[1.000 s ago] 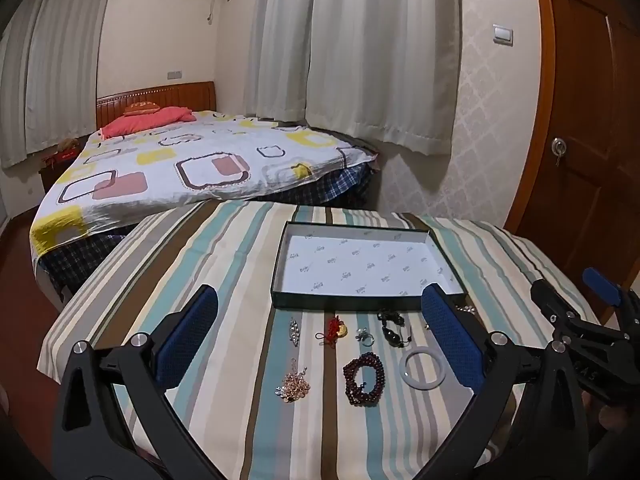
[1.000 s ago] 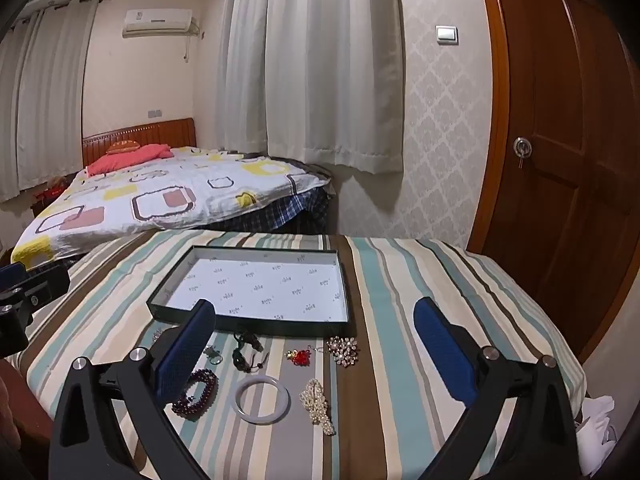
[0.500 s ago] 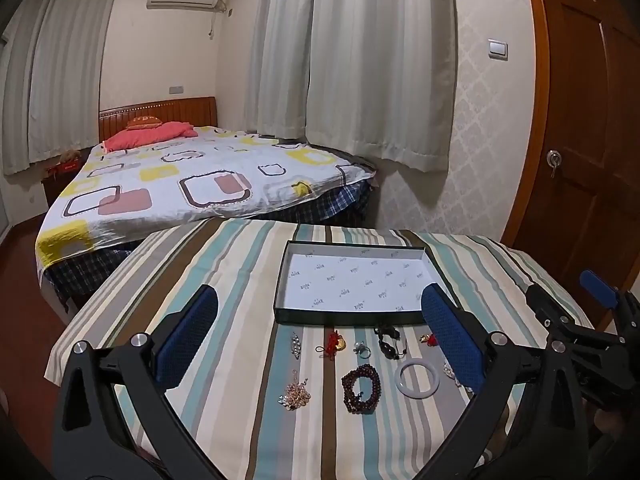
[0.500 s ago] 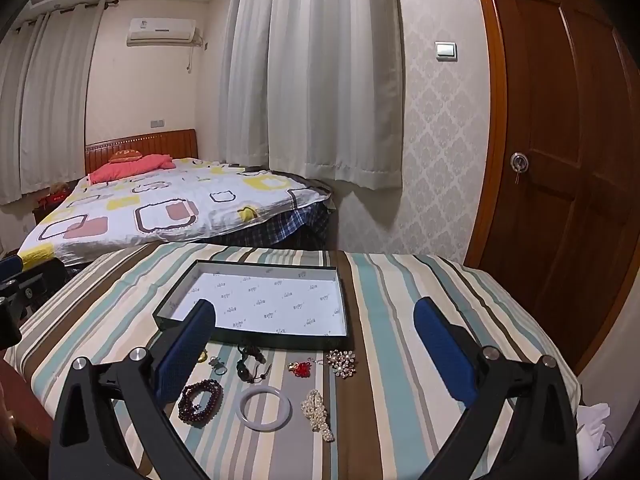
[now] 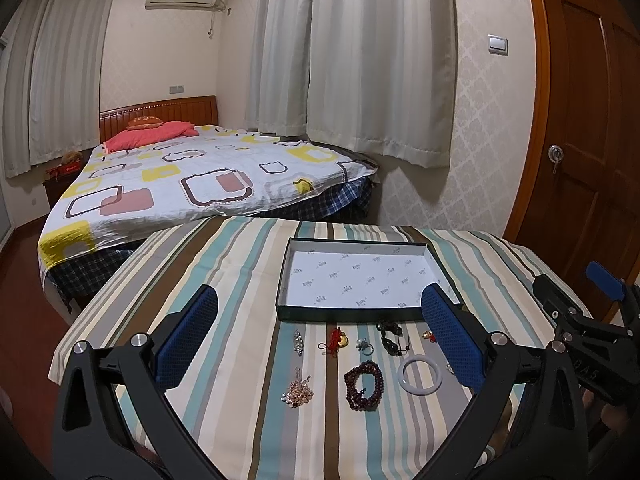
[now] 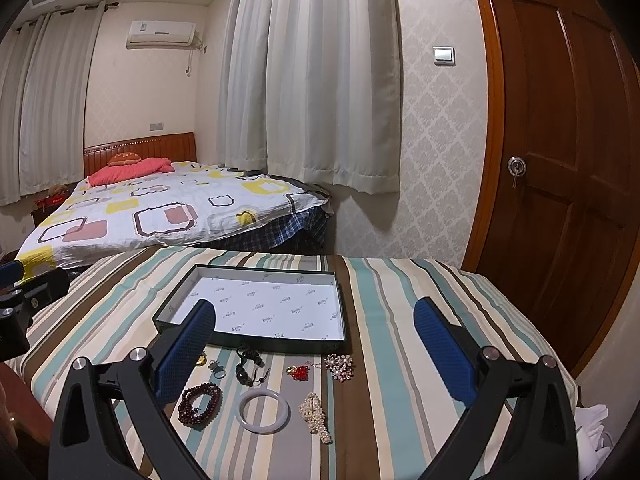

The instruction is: Organize jewelry

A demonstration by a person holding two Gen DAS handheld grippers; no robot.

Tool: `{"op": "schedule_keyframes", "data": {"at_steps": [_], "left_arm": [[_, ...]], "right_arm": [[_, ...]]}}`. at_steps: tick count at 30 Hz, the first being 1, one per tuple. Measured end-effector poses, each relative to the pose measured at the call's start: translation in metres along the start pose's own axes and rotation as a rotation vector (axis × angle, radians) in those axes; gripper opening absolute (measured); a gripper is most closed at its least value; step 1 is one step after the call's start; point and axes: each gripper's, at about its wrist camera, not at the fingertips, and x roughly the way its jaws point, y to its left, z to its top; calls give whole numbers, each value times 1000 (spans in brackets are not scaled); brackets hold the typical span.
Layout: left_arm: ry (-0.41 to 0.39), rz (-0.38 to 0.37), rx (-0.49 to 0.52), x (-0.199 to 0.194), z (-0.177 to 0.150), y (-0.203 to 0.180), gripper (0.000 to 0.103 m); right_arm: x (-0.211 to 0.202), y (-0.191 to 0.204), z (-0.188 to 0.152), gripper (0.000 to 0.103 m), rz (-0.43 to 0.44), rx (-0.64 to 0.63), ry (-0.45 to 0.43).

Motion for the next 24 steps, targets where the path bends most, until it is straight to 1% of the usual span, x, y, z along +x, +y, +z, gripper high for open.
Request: {"op": "schedule_keyframes", "data": {"at_steps": [12,24], "left_arm": [[4,1,0,1,-8,0,99],[4,1,0,1,-7,0,99]], "right_arm": [[1,4,-10,97,-3,0,-10],[-1,5,-9,97,-5,0,-12]]}}
